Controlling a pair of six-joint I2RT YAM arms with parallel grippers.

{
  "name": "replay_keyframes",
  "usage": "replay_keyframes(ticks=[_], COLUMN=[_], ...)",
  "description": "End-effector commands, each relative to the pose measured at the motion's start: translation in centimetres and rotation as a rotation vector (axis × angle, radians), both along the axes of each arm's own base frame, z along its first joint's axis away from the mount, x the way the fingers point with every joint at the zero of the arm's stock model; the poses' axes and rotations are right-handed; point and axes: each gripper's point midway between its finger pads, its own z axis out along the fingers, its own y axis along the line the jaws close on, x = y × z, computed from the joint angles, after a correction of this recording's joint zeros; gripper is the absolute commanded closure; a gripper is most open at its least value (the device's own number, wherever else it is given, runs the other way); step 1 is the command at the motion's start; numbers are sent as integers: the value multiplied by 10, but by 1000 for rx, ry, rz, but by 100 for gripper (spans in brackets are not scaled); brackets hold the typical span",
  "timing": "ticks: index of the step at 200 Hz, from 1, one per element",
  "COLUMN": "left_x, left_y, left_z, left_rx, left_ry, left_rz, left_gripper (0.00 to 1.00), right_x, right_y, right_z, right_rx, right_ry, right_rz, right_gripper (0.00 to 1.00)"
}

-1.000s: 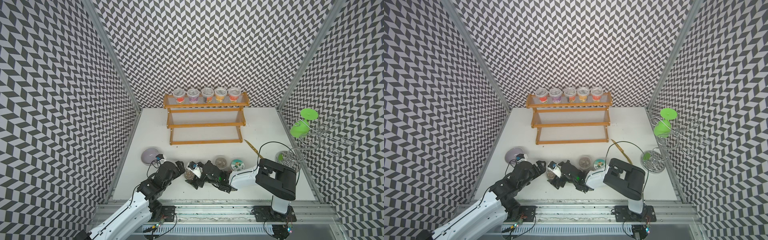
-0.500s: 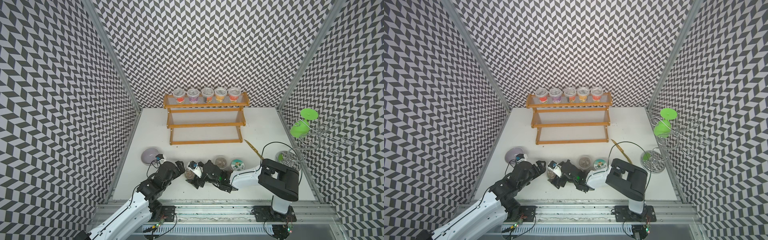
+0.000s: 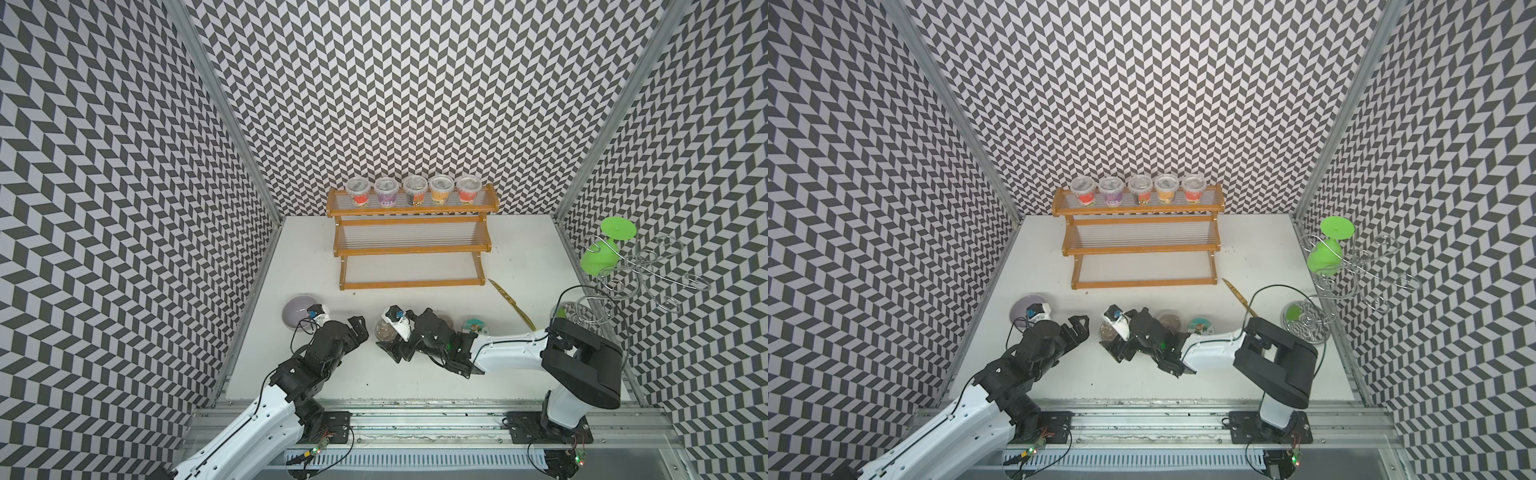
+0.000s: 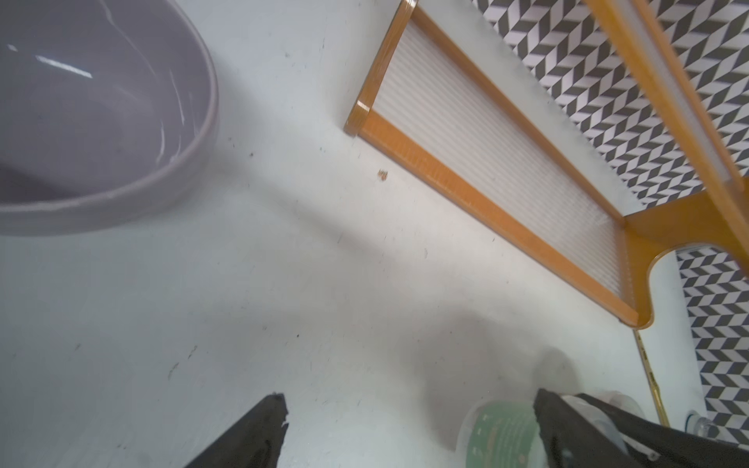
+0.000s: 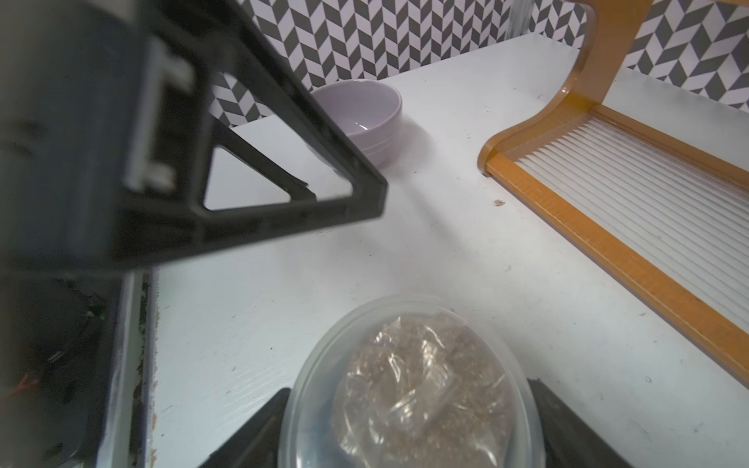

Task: Place the seed container on the shelf
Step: Pick up the seed jar at the center of the board, then place the seed jar on the shelf.

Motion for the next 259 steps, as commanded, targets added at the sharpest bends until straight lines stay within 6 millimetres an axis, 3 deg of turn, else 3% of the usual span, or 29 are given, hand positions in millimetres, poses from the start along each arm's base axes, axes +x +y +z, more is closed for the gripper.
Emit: replay_keyframes(ticks=[1,31,58,111,134,171,259], left_x=[5,4,5,-5,-11,0,8], left_y=[12,8,-25,-56,-71,-79,-115], left_z=[29,35,30,50,54,37,60], left_rx=[0,-38,-44,74,216,387,600], left_ry=[-106,-200,-327,-641,-749,-700,-890], left_rz=[58,13,-194,-446,-571,-628,-726], left_gripper=[0,0,0,1,1,1,5], right_x=[19,40,60,84,88,88,72], right_y=[-3,-11,-18,-24,-24,-26,-26], right_z=[28,39,49,76,88,106,112], right_rx=[63,74,108,135,147,180,188], right_ry=[1,20,53,35,44,57,102], right_rz=[-60,-125,-168,-240,-255,-272,-210], right_gripper=[15,15,15,15,15,15,15])
